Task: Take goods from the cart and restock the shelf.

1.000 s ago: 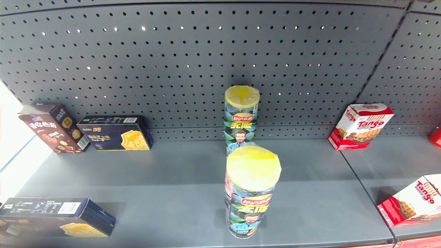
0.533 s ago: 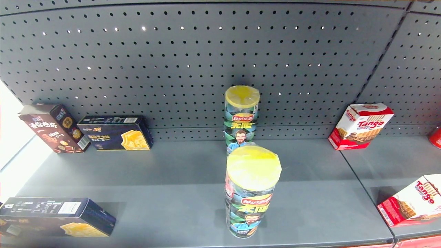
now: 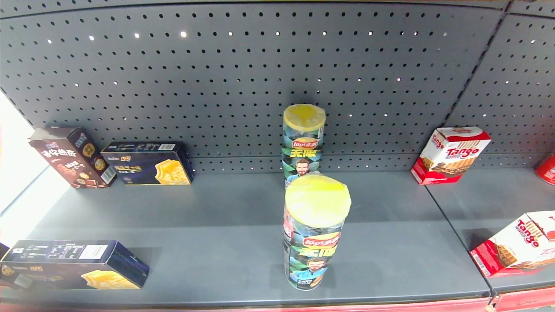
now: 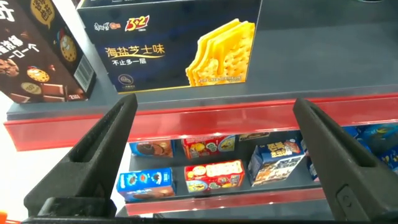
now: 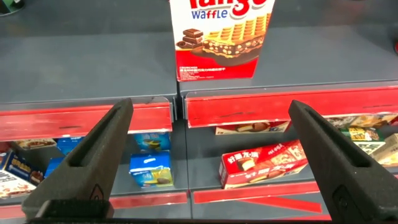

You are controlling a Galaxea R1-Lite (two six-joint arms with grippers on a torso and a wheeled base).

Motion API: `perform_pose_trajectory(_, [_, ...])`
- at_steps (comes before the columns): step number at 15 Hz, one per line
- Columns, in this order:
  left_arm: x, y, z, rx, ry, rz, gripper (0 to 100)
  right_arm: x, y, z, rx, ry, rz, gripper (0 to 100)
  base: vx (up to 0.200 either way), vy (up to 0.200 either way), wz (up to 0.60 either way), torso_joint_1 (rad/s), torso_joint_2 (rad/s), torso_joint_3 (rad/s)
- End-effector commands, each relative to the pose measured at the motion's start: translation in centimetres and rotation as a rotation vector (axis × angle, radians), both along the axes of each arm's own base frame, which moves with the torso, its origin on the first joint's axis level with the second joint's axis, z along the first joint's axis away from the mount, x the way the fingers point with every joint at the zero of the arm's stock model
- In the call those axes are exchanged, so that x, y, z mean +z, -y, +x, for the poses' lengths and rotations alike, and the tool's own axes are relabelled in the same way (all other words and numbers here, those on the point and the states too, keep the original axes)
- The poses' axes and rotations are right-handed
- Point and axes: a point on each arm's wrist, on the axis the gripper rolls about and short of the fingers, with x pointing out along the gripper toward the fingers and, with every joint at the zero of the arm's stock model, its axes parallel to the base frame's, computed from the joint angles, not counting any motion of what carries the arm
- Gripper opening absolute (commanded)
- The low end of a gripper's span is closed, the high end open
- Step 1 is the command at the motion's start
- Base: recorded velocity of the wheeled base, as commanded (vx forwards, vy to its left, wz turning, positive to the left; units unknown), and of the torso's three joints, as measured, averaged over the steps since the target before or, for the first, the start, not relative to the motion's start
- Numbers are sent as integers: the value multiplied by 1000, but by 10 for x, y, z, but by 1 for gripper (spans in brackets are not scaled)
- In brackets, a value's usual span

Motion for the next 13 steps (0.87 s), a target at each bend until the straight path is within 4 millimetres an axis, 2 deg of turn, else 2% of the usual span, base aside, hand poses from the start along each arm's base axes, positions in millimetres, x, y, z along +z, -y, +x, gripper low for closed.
perform_pose_trajectory(1, [0, 0, 0, 0, 2, 0, 100, 0, 0, 0, 0, 1, -2, 100, 0, 0, 0, 0, 0, 0])
perform_pose_trajectory(13, [0, 0, 0, 2, 0, 0, 100, 0, 0, 0, 0, -1, -5, 100, 0, 0, 0, 0, 0, 0])
